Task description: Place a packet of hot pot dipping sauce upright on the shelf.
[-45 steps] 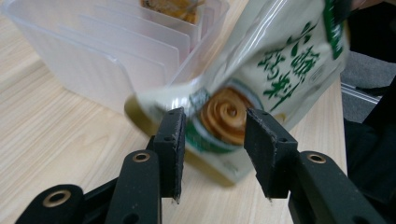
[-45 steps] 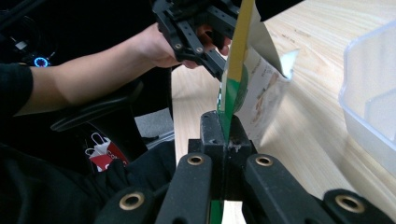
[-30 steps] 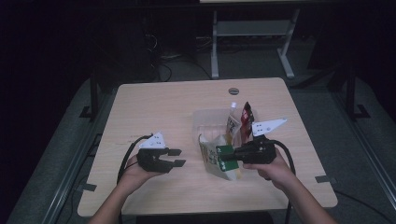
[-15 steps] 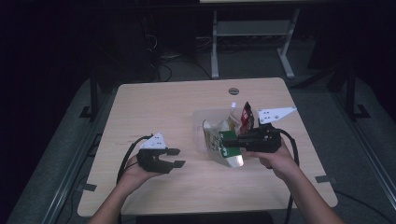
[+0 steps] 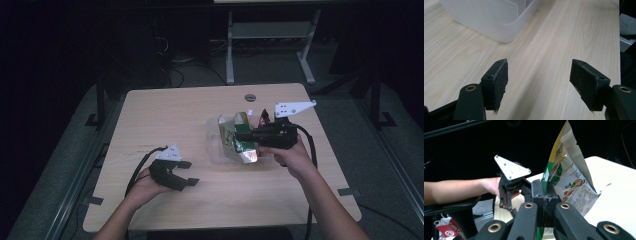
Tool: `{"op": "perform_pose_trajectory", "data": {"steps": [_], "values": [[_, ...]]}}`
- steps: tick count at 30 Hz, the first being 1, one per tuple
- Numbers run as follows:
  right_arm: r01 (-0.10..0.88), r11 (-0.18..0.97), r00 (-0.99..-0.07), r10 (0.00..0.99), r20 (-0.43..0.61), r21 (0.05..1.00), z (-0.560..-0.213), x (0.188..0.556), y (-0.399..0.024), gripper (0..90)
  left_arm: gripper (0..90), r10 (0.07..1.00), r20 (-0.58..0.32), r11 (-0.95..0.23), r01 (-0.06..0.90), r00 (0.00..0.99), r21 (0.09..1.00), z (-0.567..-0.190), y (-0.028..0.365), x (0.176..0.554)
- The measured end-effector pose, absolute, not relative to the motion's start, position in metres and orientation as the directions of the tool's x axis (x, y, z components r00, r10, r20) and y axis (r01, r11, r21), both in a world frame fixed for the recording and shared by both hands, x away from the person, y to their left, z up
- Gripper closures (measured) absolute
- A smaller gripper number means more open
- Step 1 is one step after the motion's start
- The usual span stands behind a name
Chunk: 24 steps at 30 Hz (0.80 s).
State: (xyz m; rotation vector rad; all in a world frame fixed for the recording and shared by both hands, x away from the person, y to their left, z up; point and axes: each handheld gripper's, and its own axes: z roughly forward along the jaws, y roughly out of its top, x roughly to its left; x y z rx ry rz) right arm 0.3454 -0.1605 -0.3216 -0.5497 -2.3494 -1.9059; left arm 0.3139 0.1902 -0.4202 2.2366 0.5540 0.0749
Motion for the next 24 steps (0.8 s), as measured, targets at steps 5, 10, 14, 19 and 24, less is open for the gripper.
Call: {"op": "perform_pose_trajectory", "data": {"steps": [5, 10, 14, 19, 24], "values": [[0.314, 0.154, -0.93, 0.251, 0.27, 0.937, -0.32, 0.351, -0.163, 90.0, 29.8, 0.414, -0.13, -0.573, 0.368, 0.901, 0.733, -0.42, 0.191, 0.314], [0.317, 0.164, -0.925, 0.273, 0.266, 0.934, -0.322, 0.353, -0.165, 90.0, 29.6, 0.414, -0.131, -0.577, 0.371, 0.901, 0.727, -0.422, 0.19, 0.314], [0.334, 0.175, -0.917, 0.288, 0.276, 0.926, -0.331, 0.356, -0.164, 90.0, 29.5, 0.409, -0.128, -0.583, 0.366, 0.904, 0.725, -0.423, 0.188, 0.314], [0.355, 0.193, -0.908, 0.305, 0.287, 0.915, -0.341, 0.361, -0.162, 90.0, 29.1, 0.409, -0.135, -0.582, 0.372, 0.902, 0.723, -0.425, 0.187, 0.314], [0.359, 0.226, -0.903, 0.332, 0.275, 0.906, -0.347, 0.364, -0.157, 90.0, 28.9, 0.407, -0.139, -0.583, 0.374, 0.903, 0.721, -0.426, 0.186, 0.314]]}}
